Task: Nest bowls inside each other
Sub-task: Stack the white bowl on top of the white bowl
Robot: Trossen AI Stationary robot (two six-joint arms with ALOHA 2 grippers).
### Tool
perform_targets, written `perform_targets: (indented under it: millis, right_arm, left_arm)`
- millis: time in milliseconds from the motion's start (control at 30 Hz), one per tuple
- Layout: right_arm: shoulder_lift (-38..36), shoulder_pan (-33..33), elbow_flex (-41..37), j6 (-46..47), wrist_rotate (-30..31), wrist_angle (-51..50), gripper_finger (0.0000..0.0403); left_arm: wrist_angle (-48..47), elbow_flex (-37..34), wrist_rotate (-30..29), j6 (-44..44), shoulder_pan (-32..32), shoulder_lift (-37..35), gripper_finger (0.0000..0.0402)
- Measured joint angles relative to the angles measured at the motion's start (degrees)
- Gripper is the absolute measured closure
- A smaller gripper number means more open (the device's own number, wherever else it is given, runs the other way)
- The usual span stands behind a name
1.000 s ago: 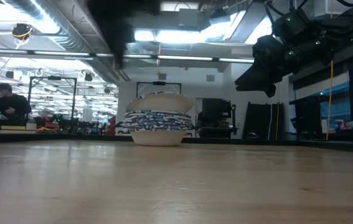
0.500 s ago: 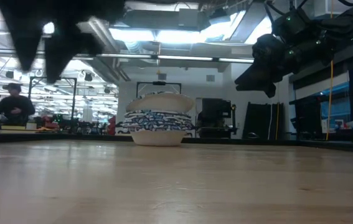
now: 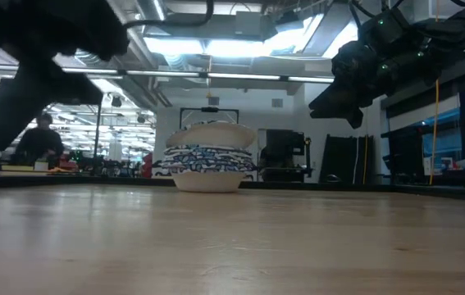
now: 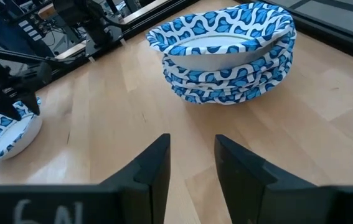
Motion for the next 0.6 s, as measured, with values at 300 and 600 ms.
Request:
perform_targets:
  millis: [300, 600]
  right_arm:
    - [0.0, 0.0, 0.0, 0.03, 0.02, 0.0, 0.0277]
    - [0.0, -0.02, 0.0, -0.32, 0.04, 0.02, 0.0277]
  left_arm:
    - [2.49, -3.07, 0.73, -2.04, -0.32, 0.37, 0.023]
    - [3.02, -3.07, 1.11, -1.99, 1.01, 0.37, 0.0314]
